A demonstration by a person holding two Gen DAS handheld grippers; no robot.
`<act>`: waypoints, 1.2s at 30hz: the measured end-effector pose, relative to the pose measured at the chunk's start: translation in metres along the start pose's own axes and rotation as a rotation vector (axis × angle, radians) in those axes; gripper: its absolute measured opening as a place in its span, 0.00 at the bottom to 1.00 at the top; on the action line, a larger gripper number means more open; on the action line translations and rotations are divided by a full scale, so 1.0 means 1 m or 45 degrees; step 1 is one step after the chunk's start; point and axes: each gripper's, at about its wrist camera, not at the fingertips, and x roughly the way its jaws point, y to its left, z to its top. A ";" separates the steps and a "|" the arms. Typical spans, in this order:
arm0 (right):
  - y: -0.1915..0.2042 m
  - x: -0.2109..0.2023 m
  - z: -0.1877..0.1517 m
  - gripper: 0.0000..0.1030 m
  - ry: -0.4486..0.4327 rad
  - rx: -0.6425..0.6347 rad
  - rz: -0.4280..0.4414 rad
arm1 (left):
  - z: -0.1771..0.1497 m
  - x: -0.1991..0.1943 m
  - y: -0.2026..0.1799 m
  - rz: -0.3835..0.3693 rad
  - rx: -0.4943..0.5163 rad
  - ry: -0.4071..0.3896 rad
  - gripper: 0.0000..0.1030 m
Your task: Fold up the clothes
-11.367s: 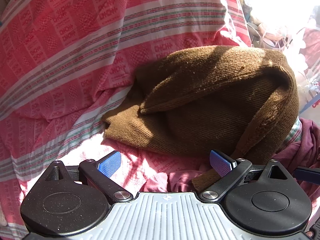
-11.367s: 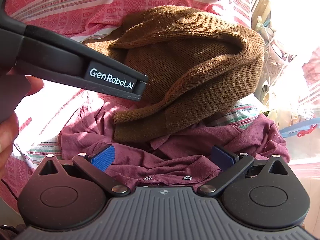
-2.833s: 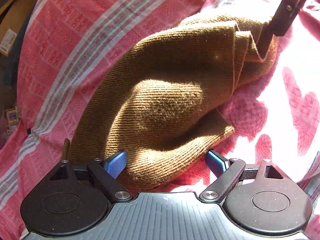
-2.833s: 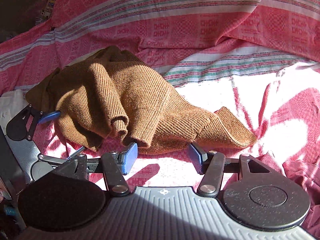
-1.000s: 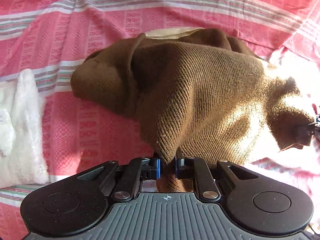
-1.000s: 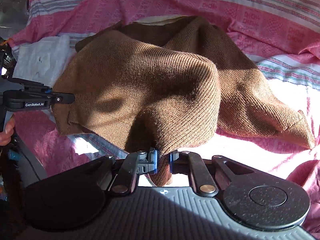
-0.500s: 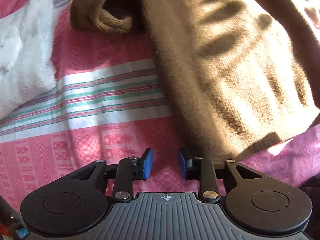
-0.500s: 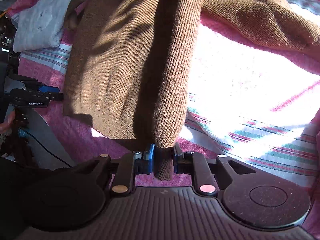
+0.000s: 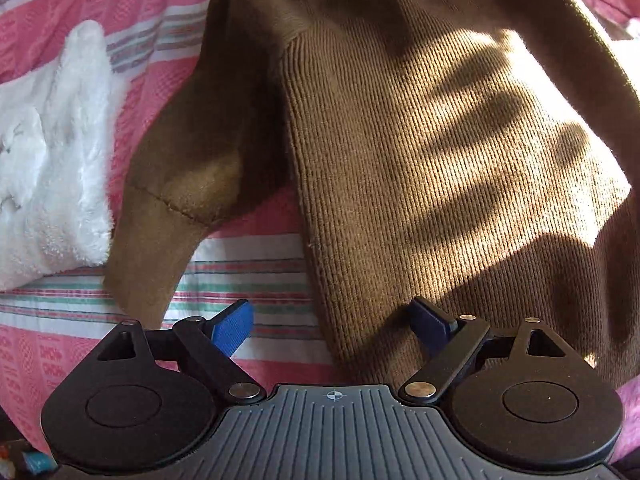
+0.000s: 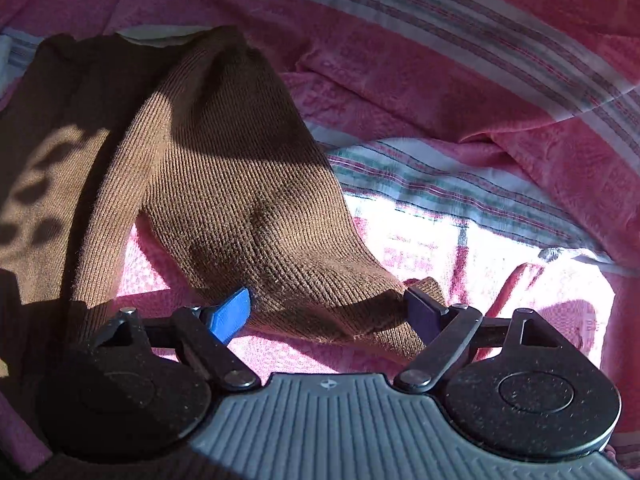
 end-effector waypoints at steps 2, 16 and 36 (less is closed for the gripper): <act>-0.001 0.008 0.002 0.76 0.014 -0.024 0.033 | 0.004 0.000 -0.001 -0.015 -0.008 -0.012 0.80; -0.160 -0.060 0.042 0.11 -0.065 0.150 -0.334 | 0.033 -0.029 -0.065 -0.142 0.107 -0.060 0.47; -0.020 -0.033 -0.106 0.61 0.196 0.307 0.383 | -0.030 -0.031 -0.047 -0.222 0.085 0.048 0.86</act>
